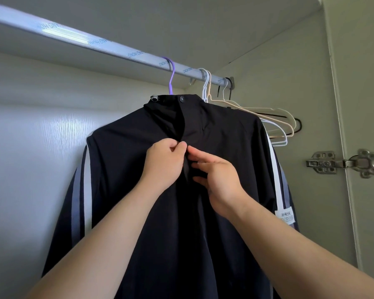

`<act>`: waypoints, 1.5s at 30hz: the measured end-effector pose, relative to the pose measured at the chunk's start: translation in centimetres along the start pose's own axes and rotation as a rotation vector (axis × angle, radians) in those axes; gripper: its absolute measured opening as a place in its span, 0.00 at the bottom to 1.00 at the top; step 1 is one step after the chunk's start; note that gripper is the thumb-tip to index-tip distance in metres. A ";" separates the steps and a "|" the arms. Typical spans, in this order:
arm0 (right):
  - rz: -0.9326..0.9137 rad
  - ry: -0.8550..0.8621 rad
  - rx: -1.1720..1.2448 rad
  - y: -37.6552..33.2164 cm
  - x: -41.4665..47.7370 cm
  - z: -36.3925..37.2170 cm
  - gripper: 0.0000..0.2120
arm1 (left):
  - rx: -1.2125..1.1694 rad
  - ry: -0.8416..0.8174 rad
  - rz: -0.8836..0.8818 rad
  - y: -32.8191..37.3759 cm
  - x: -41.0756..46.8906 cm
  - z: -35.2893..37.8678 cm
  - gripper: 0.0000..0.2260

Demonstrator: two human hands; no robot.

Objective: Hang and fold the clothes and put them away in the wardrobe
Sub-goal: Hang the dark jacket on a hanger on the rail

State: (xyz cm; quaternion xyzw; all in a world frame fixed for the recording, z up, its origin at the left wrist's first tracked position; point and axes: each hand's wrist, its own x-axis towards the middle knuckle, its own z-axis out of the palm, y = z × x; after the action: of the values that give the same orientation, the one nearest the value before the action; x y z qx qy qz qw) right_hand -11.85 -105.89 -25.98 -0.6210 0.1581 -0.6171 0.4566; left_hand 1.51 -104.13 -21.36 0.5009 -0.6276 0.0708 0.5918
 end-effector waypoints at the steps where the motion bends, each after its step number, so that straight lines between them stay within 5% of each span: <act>1: 0.000 0.002 0.004 0.0 0.0 0.0 0.23 | 0.072 0.017 0.008 0.0 0.0 0.3 0.19; 8: 0.092 0.168 0.039 1.0 0.1 0.8 0.06 | 0.132 0.053 -0.049 -0.4 0.5 1.8 0.14; 19: 0.230 0.201 -0.133 3.8 -0.7 0.0 0.04 | -0.082 0.092 -0.063 -1.9 -0.6 1.5 0.17; 33: 0.624 0.170 -0.261 15.9 -10.2 -3.9 0.06 | -0.216 -0.199 -0.707 -18.1 -19.4 5.6 0.13; 40: 0.833 0.201 -0.243 22.7 -15.7 -5.2 0.07 | -0.263 -0.213 -0.963 -21.9 -26.9 6.7 0.12; 45: 1.122 0.288 -0.089 26.7 -19.2 -5.6 0.04 | -0.166 -0.439 -0.860 -22.8 -31.5 6.9 0.13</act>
State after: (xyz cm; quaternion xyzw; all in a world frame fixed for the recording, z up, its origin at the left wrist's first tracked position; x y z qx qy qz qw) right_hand -10.80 -107.63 -59.34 -0.3706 0.5492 -0.3516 0.6614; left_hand 6.70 -102.78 -60.50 0.6689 -0.4773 -0.3376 0.4591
